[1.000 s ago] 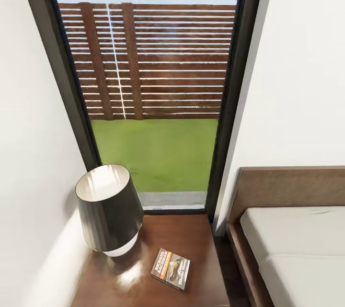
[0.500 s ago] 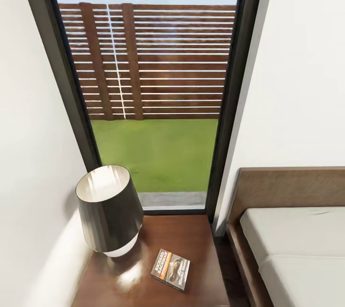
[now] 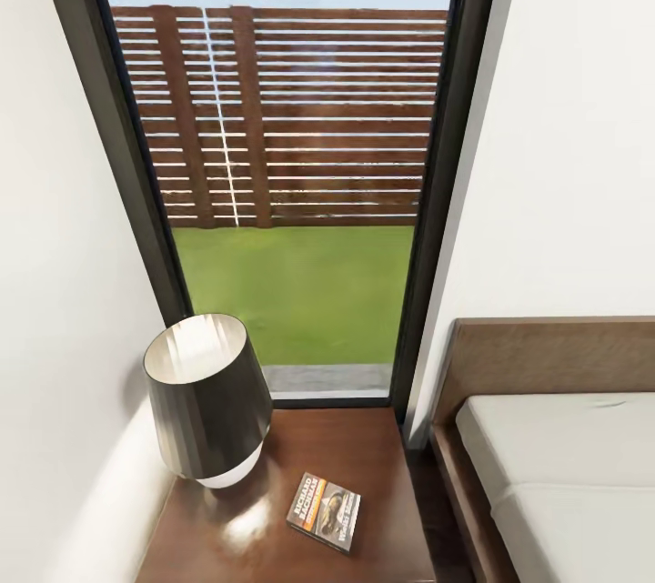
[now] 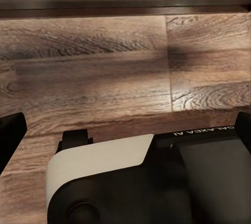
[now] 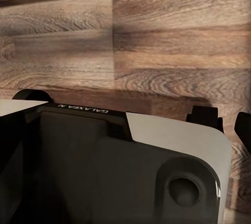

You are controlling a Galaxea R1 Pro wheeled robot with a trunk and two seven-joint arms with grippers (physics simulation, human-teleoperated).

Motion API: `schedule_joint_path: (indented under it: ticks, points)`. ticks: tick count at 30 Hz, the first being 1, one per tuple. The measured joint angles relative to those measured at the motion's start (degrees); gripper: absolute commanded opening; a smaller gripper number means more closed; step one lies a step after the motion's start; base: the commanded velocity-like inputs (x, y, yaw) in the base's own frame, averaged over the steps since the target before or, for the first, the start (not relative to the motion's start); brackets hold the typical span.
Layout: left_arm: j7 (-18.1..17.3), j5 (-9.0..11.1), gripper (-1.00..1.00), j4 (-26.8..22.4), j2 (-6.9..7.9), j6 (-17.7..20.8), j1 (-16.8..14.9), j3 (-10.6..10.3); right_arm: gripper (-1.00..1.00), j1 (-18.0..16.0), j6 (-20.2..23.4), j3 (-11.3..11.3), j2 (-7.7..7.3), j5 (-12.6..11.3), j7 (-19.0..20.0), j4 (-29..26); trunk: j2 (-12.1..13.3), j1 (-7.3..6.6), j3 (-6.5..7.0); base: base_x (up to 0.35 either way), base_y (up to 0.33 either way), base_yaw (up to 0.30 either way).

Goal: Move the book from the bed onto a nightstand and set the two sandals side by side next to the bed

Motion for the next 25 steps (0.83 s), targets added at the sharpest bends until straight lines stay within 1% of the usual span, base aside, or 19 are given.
schedule_joint_path:
  ticks: [25]
  points:
    - [0.0, 0.0, 1.0, 0.0, 0.0, 0.0, 0.0, 0.0, 1.0, 0.0, 0.0, 0.0, 0.0, 0.0, 0.0, 0.0, 0.0, 0.0, 0.0, 0.0, 0.0, 0.0]
